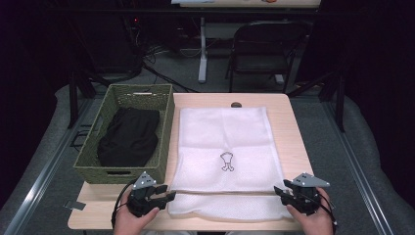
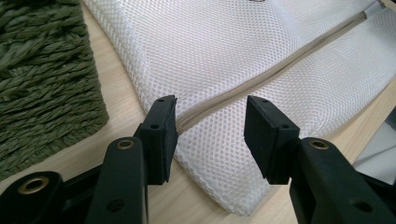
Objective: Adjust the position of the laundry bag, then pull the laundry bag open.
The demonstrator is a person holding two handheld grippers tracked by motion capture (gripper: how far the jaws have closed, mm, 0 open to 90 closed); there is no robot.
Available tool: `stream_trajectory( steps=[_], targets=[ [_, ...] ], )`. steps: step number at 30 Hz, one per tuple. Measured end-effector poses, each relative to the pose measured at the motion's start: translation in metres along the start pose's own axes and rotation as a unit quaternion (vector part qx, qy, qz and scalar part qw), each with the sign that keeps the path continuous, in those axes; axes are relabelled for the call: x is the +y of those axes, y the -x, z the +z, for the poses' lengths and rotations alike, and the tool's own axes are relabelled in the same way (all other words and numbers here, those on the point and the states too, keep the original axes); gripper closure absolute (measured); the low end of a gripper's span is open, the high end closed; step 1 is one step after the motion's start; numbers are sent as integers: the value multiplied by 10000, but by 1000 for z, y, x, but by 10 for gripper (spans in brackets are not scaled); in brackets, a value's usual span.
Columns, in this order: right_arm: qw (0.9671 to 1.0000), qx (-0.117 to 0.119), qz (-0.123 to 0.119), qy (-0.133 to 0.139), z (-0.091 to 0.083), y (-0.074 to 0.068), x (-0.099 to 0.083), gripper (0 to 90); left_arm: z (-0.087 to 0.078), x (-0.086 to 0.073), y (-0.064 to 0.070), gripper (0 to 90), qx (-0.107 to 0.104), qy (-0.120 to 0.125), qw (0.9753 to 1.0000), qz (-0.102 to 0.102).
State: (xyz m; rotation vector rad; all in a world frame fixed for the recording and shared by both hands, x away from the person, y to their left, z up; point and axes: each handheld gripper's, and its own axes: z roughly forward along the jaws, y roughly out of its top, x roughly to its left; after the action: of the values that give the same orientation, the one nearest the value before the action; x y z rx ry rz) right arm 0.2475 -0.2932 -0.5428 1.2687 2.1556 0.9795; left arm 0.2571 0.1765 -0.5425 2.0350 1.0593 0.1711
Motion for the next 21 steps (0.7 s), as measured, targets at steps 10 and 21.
stream_trajectory(
  steps=[10,21],
  targets=[
    [9999,131,-38,4,5,-3,2,540,3,0,4,528,-41,-74,9999,101],
    [9997,231,-86,0,8,-6,4,531,6,0,8,515,-104,-81,9998,116]
  ],
)
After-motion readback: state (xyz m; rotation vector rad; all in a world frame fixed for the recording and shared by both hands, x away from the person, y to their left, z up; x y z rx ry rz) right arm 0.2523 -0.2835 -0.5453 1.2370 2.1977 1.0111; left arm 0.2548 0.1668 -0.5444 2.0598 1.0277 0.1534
